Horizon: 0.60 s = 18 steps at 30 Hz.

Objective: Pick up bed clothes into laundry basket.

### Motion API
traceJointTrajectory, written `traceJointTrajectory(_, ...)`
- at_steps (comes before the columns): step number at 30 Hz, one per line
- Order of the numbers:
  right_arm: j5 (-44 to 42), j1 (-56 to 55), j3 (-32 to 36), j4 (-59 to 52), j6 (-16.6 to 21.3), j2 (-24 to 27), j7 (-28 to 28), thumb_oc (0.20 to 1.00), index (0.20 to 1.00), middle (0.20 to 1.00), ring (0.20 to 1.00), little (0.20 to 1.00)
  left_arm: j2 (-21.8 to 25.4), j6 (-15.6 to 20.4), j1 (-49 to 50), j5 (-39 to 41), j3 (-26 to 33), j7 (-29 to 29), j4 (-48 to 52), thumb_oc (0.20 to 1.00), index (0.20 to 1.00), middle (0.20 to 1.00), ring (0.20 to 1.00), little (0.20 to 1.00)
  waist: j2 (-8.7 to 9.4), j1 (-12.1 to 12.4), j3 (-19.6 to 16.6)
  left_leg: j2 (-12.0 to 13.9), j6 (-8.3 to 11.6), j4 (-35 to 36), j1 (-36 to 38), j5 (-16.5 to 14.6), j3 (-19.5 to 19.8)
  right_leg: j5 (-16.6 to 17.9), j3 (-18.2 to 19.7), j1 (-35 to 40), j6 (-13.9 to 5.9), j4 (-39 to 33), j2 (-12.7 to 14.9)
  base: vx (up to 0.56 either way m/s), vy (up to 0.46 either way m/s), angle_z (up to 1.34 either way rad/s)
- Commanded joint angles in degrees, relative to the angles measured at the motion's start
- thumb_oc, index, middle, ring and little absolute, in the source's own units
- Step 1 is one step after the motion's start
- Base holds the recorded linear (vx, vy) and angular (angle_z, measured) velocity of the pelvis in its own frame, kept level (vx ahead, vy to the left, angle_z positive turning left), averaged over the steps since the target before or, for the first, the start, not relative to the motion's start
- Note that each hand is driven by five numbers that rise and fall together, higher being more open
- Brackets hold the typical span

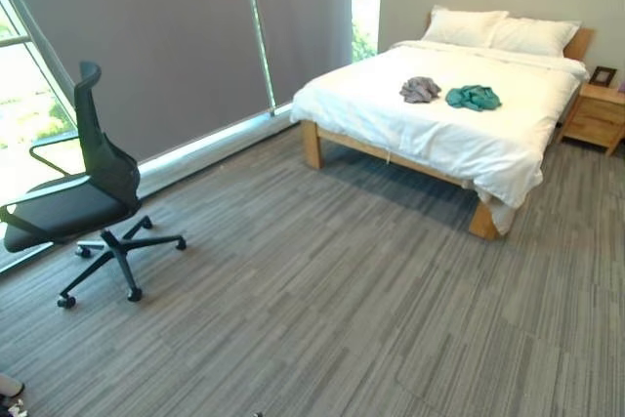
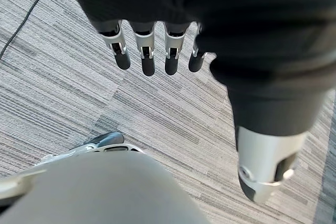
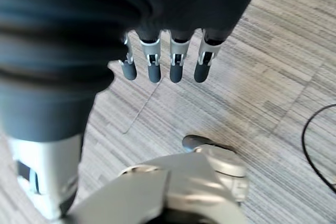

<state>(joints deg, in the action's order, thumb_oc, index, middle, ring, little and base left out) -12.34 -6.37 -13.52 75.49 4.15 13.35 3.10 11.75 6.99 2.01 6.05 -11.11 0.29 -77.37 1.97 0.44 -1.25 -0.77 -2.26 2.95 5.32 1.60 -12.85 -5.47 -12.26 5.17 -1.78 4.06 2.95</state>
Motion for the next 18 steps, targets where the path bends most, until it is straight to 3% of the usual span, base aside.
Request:
traceJointTrajectory(1, 0.01, 4.04, -2.0, 1.35, 1.56, -2.05, 0.94, 1.0, 1.0, 1.0, 1.0, 1.0, -1.05, 1.22, -4.09, -1.64, -0.22, 1.13, -2.03, 1.0, 1.0, 1.0, 1.0, 1.0, 1.08, 0.8, 1.0, 1.62, 4.42, 2.05, 2.03, -2.12, 1.71, 11.57, 1.35, -0.46, -7.19, -7.36, 6.22, 0.0, 0.0, 0.0)
traceJointTrajectory(9, 1.21, 3.37, -0.77, 4.05, 1.18, -1.38, 0.85, 1.0, 1.0, 1.0, 1.0, 1.0, -0.58, 1.1, -3.54, 0.75, 1.88, 0.59, -2.94, 1.0, 1.0, 1.0, 1.0, 1.0, 1.09, 1.14, 0.91, 1.46, 4.56, 2.05, 2.01, -2.14, 2.28, 11.27, 0.32, 0.24, -7.34, -7.56, 6.38, 0.0, 0.0, 0.0)
traceJointTrajectory(18, -6.66, 2.24, 3.84, 2.45, 1.85, -0.49, 1.44, 1.0, 1.0, 1.0, 1.0, 1.0, -0.73, 0.87, -4.15, 1.11, 1.23, -0.05, -3.06, 1.0, 1.0, 1.0, 1.0, 1.0, 0.75, -1.08, 2.17, 1.63, 4.24, 2.05, 1.67, -2.16, 1.24, 11.25, 3.34, -3.03, -7.09, -4.29, 6.37, 0.0, 0.007, -0.01)
